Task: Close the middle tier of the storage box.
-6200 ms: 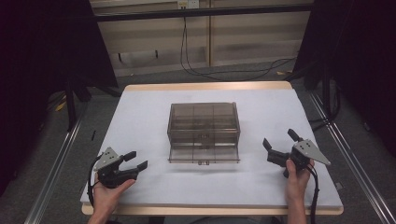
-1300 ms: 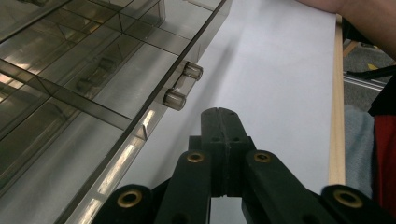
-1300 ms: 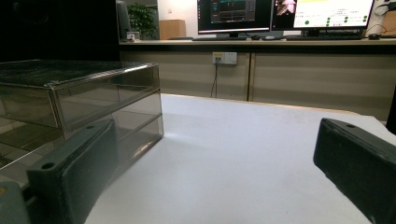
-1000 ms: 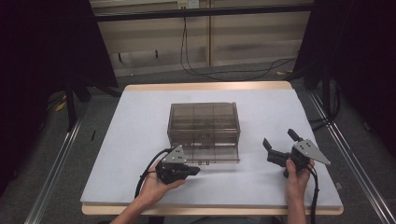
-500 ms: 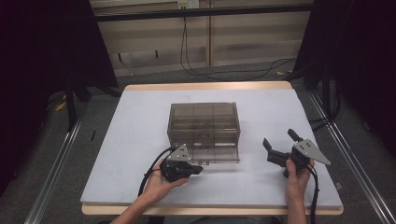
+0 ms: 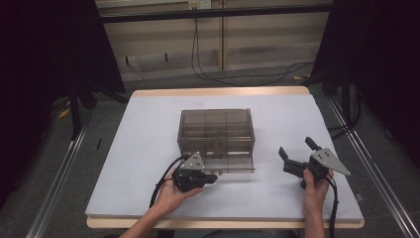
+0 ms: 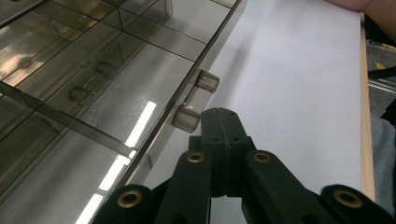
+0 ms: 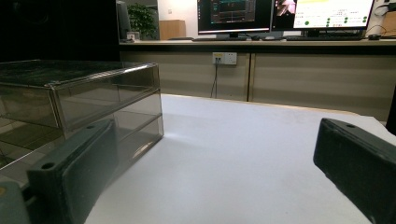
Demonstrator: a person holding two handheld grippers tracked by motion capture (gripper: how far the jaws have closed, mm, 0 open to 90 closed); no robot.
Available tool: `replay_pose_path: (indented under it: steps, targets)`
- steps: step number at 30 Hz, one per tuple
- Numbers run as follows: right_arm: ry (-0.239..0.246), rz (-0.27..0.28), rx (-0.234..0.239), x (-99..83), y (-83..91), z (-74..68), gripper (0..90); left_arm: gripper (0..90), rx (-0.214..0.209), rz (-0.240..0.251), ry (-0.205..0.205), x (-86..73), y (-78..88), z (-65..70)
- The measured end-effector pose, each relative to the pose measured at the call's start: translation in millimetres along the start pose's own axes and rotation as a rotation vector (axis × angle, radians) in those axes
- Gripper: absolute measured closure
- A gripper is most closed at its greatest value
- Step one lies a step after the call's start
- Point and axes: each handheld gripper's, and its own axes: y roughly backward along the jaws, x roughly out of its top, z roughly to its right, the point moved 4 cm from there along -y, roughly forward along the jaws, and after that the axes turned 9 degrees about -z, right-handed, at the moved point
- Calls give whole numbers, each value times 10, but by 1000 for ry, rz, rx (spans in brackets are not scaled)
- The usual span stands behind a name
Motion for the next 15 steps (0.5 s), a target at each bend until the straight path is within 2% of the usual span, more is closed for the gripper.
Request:
replay_pose_path:
  steps: [10, 13, 15]
  targets:
    - [-1, -1, 0, 0, 0, 1, 0, 900, 2, 10, -3, 6, -16, -7]
    - [-3, 0, 1, 2, -2, 0, 0, 900, 21, -11, 0, 6, -9, -27]
    - [-2, 0, -1, 1, -2, 1, 0, 900, 22, 6, 5, 6, -19, -38]
